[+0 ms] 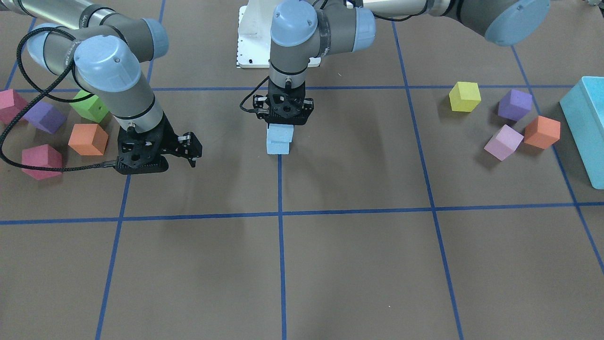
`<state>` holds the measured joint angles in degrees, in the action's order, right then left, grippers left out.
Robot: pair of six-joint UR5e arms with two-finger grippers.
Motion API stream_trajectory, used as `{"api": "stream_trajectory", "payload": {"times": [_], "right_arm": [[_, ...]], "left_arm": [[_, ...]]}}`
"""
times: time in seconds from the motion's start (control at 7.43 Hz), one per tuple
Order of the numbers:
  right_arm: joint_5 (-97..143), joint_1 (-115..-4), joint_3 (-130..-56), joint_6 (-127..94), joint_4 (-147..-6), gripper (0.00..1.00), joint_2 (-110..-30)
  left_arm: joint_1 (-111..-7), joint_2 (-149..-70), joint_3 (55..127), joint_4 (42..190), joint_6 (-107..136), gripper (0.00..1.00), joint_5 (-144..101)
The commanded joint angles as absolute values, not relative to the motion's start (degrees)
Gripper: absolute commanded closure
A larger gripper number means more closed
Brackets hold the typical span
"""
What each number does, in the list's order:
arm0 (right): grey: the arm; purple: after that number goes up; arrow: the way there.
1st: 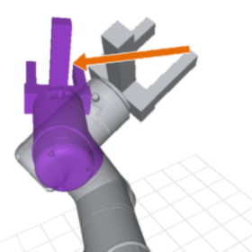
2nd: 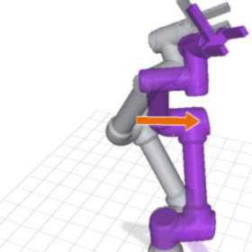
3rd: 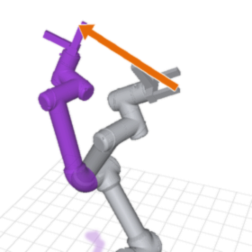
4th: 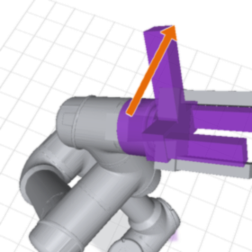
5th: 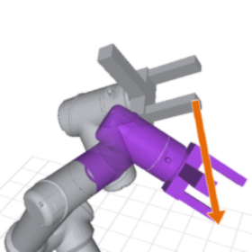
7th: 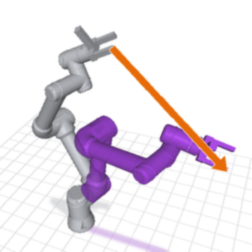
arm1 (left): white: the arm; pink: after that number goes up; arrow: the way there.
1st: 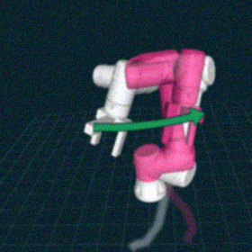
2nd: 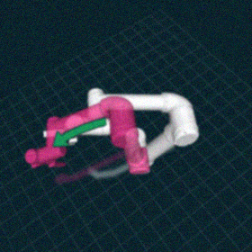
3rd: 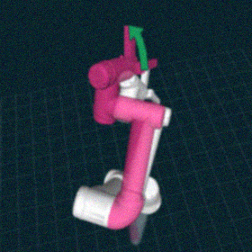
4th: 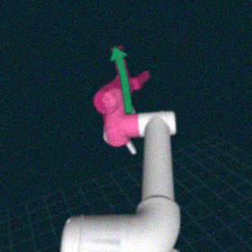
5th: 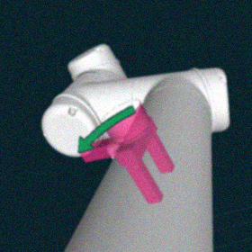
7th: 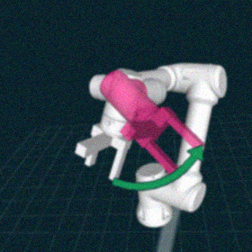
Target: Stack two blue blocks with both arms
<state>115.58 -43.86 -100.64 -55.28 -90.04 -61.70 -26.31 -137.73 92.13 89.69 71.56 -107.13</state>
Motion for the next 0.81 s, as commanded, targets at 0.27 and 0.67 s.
{"api": "stream_trajectory", "payload": {"times": [0.27, 0.67], "right_arm": [[115.66, -43.86, -100.63, -55.28, -90.09, 0.00, -61.61], [116.19, -43.94, -101.16, -55.28, -90.00, 0.00, -61.52]], "left_arm": [[-26.63, -137.72, 92.11, 89.74, 71.10, 0.03, -107.05], [-30.04, -137.03, 93.68, 89.82, 70.75, 0.02, -108.62]]}}
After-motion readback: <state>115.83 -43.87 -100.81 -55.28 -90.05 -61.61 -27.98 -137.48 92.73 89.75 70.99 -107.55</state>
